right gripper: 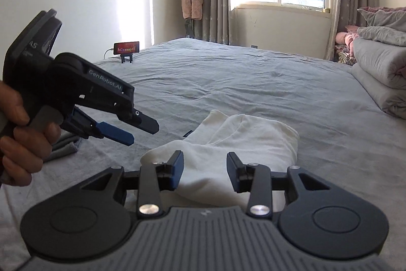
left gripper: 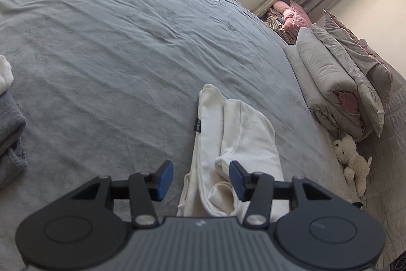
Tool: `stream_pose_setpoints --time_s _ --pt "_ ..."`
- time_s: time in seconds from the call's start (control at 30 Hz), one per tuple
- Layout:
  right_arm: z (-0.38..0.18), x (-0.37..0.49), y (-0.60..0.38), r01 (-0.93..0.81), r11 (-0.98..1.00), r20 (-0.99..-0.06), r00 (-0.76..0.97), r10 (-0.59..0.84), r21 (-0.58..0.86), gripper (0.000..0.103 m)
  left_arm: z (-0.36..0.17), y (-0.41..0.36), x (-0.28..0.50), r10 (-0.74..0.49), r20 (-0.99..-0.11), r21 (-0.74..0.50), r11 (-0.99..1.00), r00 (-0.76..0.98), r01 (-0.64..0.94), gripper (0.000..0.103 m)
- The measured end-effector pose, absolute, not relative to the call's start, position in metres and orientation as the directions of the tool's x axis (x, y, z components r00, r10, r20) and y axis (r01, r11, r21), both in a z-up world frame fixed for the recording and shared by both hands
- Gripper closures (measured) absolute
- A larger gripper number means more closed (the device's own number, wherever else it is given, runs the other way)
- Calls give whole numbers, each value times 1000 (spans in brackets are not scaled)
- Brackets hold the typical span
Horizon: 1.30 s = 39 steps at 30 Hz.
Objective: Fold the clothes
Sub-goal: 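Open the right gripper and release the folded side, then press the folded shirt flat with the left gripper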
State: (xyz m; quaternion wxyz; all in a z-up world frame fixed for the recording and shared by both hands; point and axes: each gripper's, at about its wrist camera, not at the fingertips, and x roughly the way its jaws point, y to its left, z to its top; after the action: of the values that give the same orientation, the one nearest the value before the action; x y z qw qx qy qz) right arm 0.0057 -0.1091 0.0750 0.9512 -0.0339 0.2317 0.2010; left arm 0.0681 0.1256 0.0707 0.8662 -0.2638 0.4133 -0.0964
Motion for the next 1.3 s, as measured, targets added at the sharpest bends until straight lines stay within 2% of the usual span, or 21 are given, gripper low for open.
stream_pose_setpoints --time_s 0.07,0.13,0.27,0.6,0.77,0.93,1.13,1.2,1.27,1.3 --pt "73 17 -108 -383 923 -487 797 356 47 62 71 123 68 -378 -667 -525 850 642 -45 53" --pt "63 27 -105 -345 938 -565 766 306 41 65 72 118 66 -377 -662 -516 856 648 -29 53" --pt "40 24 -108 -287 950 -615 728 301 126 68 75 103 62 -359 -658 -459 888 662 26 53" --pt "25 5 -72 -189 982 -589 792 160 13 67 56 81 68 -282 -735 -322 946 617 48 53" --pt "30 10 -93 -215 970 -582 778 238 110 67 43 78 72 -245 -764 -279 960 597 37 52" --pt "42 11 -114 -232 946 -571 755 323 227 68 37 76 74 -219 -776 -245 969 591 37 45" --pt "69 2 -147 -154 956 -490 831 262 250 68 36 77 73 -219 -779 -248 968 588 31 45" --pt "71 4 -155 -129 964 -494 838 232 234 72 36 77 73 -217 -780 -247 969 588 30 45" --pt "66 5 -156 -131 966 -513 827 231 223 83 35 77 73 -217 -779 -248 968 589 28 45" --pt "61 6 -154 -139 967 -531 815 234 213 83 35 77 73 -217 -778 -249 968 590 27 45"
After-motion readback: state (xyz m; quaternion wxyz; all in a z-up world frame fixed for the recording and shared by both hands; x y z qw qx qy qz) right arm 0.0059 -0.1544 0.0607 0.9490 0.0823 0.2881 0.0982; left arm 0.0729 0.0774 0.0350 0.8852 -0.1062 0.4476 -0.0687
